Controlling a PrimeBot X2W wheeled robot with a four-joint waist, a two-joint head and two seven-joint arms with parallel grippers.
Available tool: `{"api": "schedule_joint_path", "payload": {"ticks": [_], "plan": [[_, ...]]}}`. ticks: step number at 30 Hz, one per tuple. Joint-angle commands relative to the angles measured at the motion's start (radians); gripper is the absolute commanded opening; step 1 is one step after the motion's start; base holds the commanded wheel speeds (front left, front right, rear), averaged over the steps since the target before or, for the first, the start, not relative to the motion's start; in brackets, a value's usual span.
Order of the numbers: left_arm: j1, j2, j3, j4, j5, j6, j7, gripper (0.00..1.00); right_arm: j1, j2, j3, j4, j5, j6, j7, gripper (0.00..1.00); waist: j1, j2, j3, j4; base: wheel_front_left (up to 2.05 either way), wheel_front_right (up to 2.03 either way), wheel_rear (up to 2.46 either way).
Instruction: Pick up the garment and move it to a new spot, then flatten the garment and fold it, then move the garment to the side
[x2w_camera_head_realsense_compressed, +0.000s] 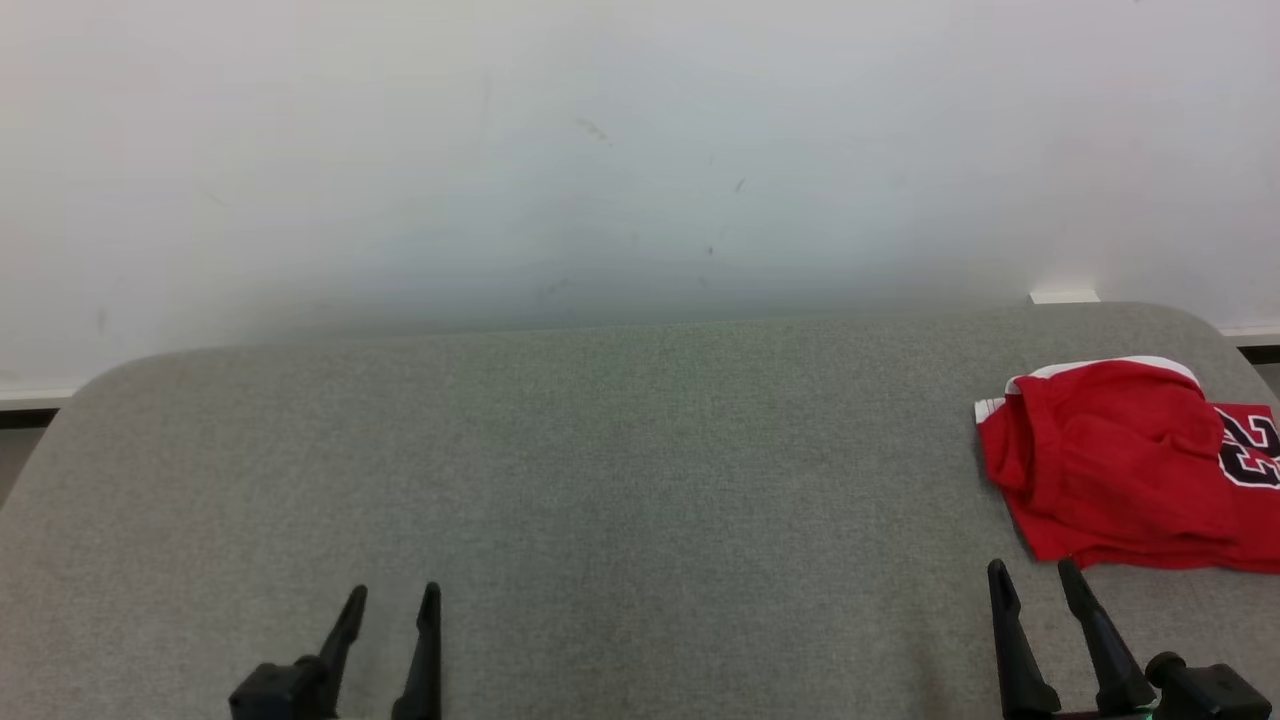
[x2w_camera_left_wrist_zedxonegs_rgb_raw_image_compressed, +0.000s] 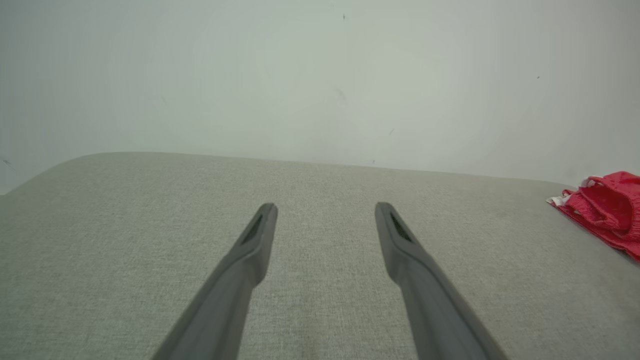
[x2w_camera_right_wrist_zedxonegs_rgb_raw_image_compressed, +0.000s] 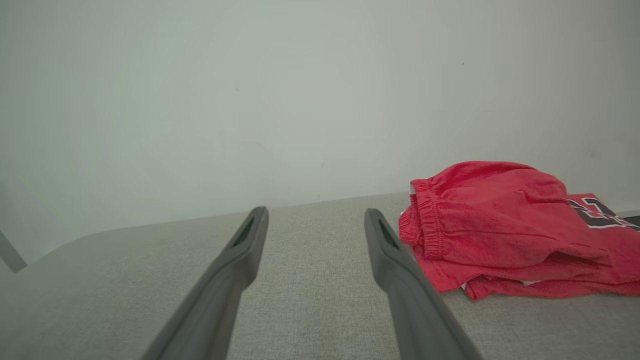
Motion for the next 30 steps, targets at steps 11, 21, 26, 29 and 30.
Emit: {"api": "schedule_joint_path", "payload": {"ticks": [11,21,26,29,30], "plan": [[-0.005,-0.004,0.027,0.032,-0.146,-0.004,0.049,0.0,0.007,0.001,-0.017,0.022,0.13,0.0,0.038,0.0,0.0,-0.0001,0.002,0.004,0.0,0.0,0.0],[-0.011,-0.003,0.039,0.014,-0.331,-0.011,0.089,0.0,-0.01,0.0,-0.043,0.022,0.287,0.0,0.083,0.0,0.0,-0.0001,0.006,0.009,0.0,0.0,0.0],[-0.014,-0.002,0.045,0.008,-0.398,-0.012,0.105,0.0,-0.016,0.0,-0.053,0.022,0.344,0.0,0.099,0.0,0.0,-0.0001,0.008,0.011,0.0,0.0,0.0],[-0.016,-0.002,0.05,0.004,-0.446,-0.013,0.117,0.0,-0.019,-0.001,-0.06,0.022,0.386,0.0,0.111,0.0,0.0,-0.0001,0.009,0.013,0.0,0.0,0.0],[-0.017,-0.002,0.052,0.003,-0.462,-0.014,0.121,0.0,-0.021,-0.001,-0.062,0.022,0.399,0.0,0.115,0.0,0.0,-0.0001,0.01,0.014,0.0,0.0,0.0]]}}
